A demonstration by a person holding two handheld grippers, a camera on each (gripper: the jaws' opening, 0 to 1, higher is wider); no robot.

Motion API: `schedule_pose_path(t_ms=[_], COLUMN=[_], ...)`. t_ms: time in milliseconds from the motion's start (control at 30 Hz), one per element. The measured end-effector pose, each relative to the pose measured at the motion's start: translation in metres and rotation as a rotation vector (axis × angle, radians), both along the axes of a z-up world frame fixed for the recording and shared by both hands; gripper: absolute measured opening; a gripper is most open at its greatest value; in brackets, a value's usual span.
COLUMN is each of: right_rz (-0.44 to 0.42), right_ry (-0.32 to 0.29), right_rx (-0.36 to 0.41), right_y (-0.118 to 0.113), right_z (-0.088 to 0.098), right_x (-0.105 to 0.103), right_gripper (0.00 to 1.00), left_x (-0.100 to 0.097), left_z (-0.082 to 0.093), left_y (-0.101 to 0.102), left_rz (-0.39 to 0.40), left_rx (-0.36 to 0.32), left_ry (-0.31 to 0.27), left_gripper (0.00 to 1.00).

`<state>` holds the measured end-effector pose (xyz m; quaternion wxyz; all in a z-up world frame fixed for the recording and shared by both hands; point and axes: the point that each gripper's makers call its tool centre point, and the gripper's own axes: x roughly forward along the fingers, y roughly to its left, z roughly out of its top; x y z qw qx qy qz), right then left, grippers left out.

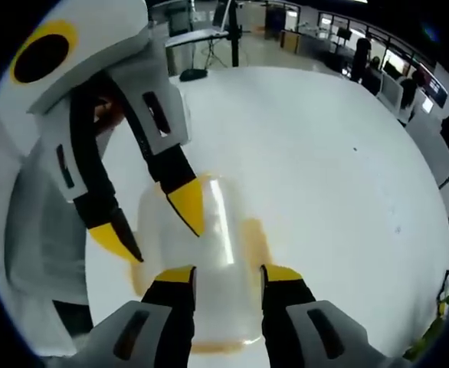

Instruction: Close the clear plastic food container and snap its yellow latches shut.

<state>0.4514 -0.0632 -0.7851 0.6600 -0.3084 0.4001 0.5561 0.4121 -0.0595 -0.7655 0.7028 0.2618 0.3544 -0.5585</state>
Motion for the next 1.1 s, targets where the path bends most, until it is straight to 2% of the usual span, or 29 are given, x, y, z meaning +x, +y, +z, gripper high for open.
schedule_pose_path(t_ms=[67, 100, 133, 167, 200, 233, 267, 400, 567, 800, 900, 1100], right_rz=[0.004, 0.006, 0.008, 0.008, 0.01, 0.009, 0.01, 0.01, 0.017, 0.046, 0.055, 0.07], right_ry=[0.004, 0.005, 0.006, 0.007, 0.007, 0.008, 0.009, 0.017, 0.027, 0.071, 0.088, 0.115], right_rx=[0.0, -0.002, -0.004, -0.007, -0.01, -0.012, -0.012, -0.014, -0.019, -0.037, -0.042, -0.055], right_y=[0.0, 0.0, 0.0, 0.0, 0.001, 0.0, 0.0, 0.0, 0.0, 0.001, 0.002, 0.002], right_z=[0.0, 0.0, 0.0, 0.0, 0.0, 0.0, 0.0, -0.001, -0.001, -0.003, -0.004, -0.005], right_x=[0.0, 0.0, 0.0, -0.001, -0.001, -0.001, -0.001, 0.001, 0.0, 0.002, 0.003, 0.002], right_gripper=[0.32, 0.32, 0.32, 0.32, 0.32, 0.32, 0.32, 0.32, 0.32, 0.32, 0.33, 0.33], left_x=[-0.008, -0.012, -0.015, -0.016, -0.013, -0.019, -0.019, -0.018, -0.017, -0.019, -0.023, -0.023], left_z=[-0.007, -0.011, -0.016, -0.019, -0.015, -0.016, -0.014, -0.015, -0.015, -0.015, -0.015, -0.016], left_y=[0.001, 0.002, 0.006, 0.007, 0.001, 0.003, 0.0, 0.001, -0.002, -0.002, -0.005, -0.005], left_rz=[-0.012, -0.036, -0.093, -0.116, -0.121, -0.093, -0.07, -0.096, -0.055, -0.051, -0.06, -0.065], left_rx=[0.027, 0.049, 0.092, 0.111, 0.075, 0.081, 0.06, 0.08, 0.055, 0.056, 0.043, 0.052], left_ry=[0.036, 0.033, -0.003, -0.028, -0.075, -0.026, -0.001, -0.043, -0.041, -0.042, -0.02, -0.037], left_gripper=[0.39, 0.4, 0.39, 0.36, 0.35, 0.36, 0.38, 0.37, 0.37, 0.33, 0.39, 0.4])
